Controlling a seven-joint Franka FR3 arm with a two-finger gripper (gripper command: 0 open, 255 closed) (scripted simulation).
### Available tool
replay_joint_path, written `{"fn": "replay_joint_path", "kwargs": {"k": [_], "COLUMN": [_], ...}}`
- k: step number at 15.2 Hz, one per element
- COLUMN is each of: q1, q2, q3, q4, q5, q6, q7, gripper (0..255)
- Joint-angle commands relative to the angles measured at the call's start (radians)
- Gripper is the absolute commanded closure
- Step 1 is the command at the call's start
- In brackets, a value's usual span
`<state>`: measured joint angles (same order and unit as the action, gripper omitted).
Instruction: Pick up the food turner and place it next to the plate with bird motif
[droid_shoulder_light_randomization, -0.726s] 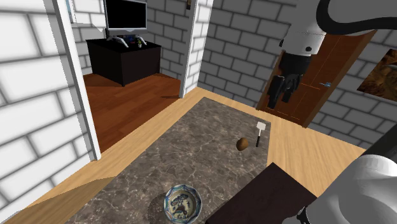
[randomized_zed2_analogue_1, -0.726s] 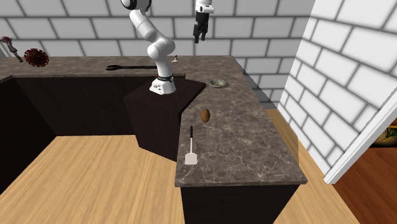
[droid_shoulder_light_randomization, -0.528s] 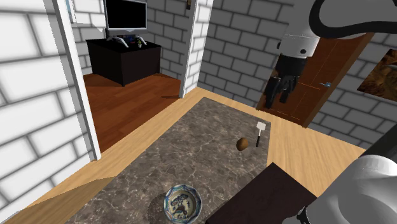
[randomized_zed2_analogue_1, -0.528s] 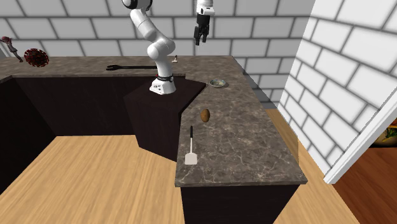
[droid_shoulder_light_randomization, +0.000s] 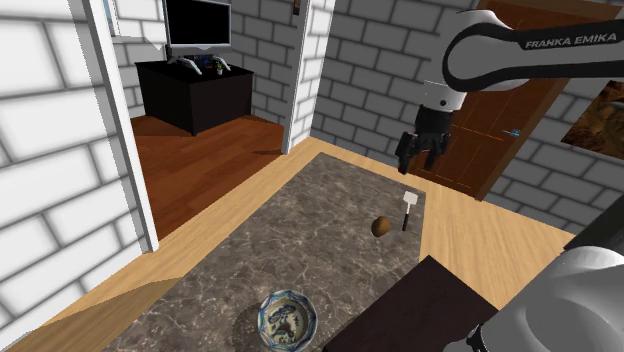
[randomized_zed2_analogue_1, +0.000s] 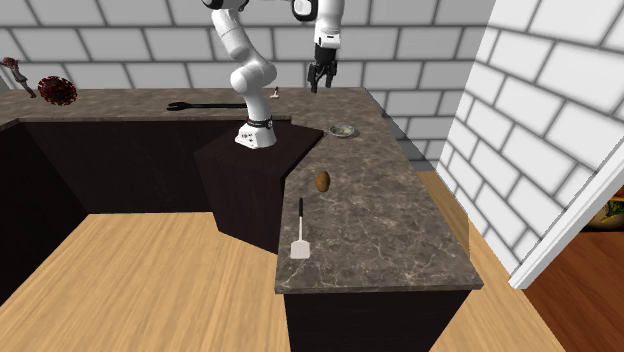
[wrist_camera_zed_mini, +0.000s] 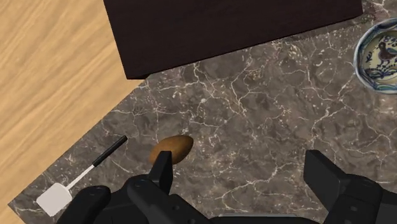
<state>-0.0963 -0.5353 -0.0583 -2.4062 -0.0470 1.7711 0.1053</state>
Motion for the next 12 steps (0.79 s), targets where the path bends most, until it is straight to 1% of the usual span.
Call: {"fn": "replay_joint_path", "kwargs": {"k": [1,7,12], "q1": [-0.021,-0.076,-0.117], "q2": [0.065,0.239,0.392], "q3": [-0.020,-0.078,-0.128], "q4": [-0.001,0.026,0.071], "q5": [-0.006,-0.010,0.007], "q6": [0.070,0.224,0.336], "q7": [0.013,0.048,0.067], "gripper": [0,0,0]}}
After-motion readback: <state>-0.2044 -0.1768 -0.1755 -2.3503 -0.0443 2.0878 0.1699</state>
